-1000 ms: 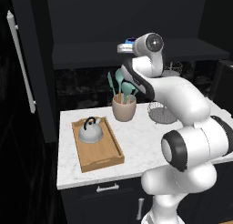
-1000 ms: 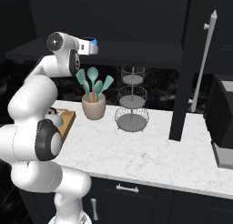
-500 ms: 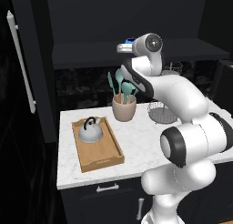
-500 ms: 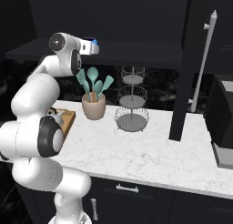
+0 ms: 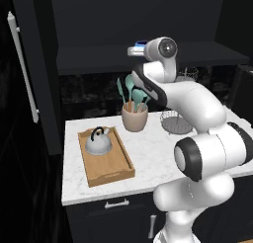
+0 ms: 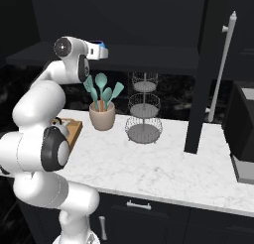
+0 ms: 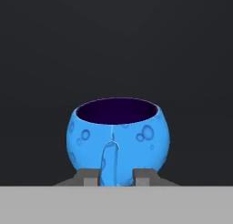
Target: Pick the kettle from the counter and place it on the tray. Then pick the mug from the cabinet and place it on the tray. Then close the cabinet doors.
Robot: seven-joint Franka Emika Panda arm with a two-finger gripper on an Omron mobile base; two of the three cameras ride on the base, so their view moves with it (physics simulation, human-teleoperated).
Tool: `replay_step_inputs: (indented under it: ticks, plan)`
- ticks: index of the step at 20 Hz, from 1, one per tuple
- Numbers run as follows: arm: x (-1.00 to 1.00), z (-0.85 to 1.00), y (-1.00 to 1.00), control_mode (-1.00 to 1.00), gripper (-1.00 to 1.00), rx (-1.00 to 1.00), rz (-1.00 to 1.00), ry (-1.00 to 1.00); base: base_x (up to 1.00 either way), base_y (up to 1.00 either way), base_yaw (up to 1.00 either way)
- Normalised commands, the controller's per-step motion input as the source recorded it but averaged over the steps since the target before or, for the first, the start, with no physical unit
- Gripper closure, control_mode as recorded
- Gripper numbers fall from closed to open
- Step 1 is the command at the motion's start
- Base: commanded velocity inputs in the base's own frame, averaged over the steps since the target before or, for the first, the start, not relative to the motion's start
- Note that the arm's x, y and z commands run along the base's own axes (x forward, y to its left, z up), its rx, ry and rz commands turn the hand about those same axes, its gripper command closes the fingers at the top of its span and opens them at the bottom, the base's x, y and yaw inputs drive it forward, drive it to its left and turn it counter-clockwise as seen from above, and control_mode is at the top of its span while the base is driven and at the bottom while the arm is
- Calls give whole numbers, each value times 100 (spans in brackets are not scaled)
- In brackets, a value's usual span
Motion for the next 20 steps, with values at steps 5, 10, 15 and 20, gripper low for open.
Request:
replay_step_inputs:
  ticks: [5,10,15,20]
  plan:
    - [0,0,0,-100,100,1,0,-6,0,0,0]
    - [-2,-1,0,-100,100,-3,0,0,0,0,0]
    - [0,-2,0,-100,100,-4,0,0,0,0,0]
    - [-8,-5,0,-100,100,-1,0,0,0,0,0]
